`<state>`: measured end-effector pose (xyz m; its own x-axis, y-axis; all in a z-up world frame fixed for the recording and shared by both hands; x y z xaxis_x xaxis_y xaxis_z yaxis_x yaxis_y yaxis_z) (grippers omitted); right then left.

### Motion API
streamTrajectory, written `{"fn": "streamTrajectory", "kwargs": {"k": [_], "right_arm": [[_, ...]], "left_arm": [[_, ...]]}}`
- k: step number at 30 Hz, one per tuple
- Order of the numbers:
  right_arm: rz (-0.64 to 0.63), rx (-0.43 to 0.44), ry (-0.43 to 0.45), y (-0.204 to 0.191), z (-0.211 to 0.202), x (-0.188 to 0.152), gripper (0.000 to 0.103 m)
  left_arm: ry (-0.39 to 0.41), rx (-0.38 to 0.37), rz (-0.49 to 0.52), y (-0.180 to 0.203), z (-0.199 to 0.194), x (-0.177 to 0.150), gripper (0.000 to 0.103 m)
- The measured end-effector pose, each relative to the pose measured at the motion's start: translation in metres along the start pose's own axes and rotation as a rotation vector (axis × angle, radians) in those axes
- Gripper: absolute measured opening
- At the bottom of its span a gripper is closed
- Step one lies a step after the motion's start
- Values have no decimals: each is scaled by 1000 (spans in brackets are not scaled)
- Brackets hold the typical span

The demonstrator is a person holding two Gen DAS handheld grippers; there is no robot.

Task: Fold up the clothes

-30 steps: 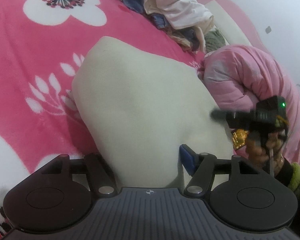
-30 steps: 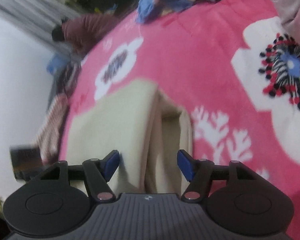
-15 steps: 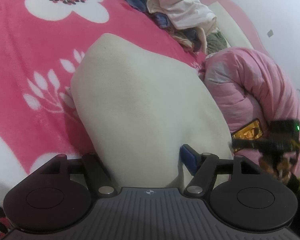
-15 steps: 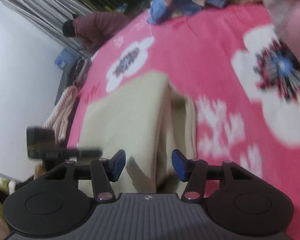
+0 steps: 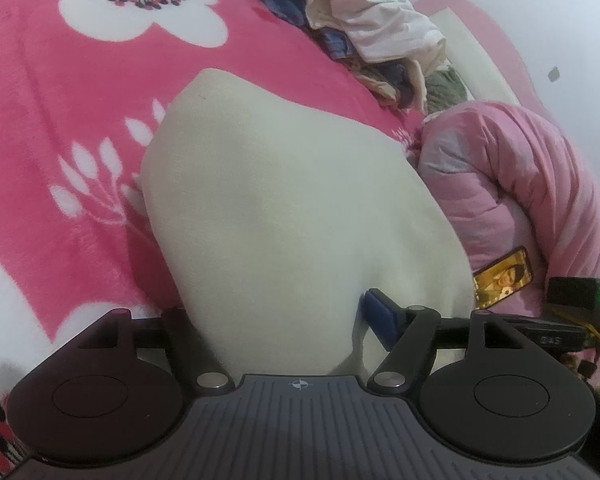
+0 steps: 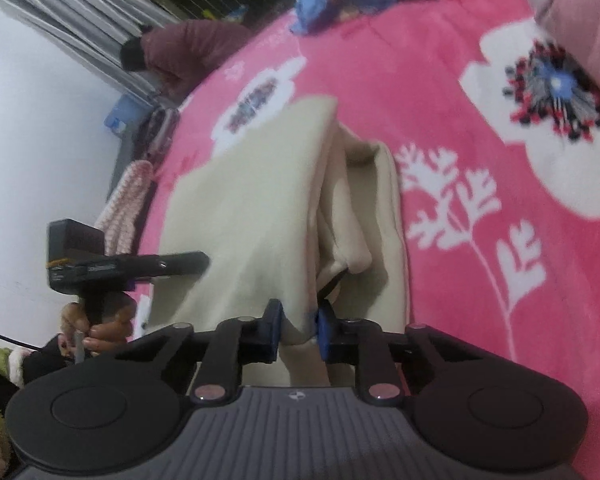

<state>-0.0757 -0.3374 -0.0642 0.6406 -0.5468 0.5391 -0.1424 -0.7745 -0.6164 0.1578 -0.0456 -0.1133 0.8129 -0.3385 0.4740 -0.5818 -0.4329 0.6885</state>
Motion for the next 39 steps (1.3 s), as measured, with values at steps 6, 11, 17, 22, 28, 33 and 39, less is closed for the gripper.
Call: {"fn": "streamTrajectory", "kwargs": {"k": [6,11,17,22,28,33,39], "right_arm": [[-35,-52,38,4,-20,3,11],[-52,-140,-40,24,8,-22,9],[-153,-189,-65,10,-9,0,23],[-261,-173,62,-17,-30,33,23],[-408,-92,77,-43,21,16,20],[-364,-192,-5,-8,43,9,7],[-425,-113,113,-36,45,57,13]], "left_arm": [[-14,0,3,4,3,2,75],[-29,50,56,11,12,-2,75],[-26,65,75,14,13,-3,75],[-20,64,81,15,13,-4,75],[-21,60,76,13,13,-4,76],[-21,58,101,14,12,-5,76],[-12,37,90,11,12,-5,77]]}}
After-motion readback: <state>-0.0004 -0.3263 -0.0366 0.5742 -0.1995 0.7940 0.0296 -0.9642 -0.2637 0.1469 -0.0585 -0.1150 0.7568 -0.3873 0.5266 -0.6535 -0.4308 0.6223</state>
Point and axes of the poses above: each gripper's, at about its wrist camera, not at the fingertips, and z roughly the way its jaws point, y to its right, x to its top, the point moved 3 cm from there along z, roughly the way its jaws point, and after that the axes turned 9 degrees about y, right-handed, at the moved point
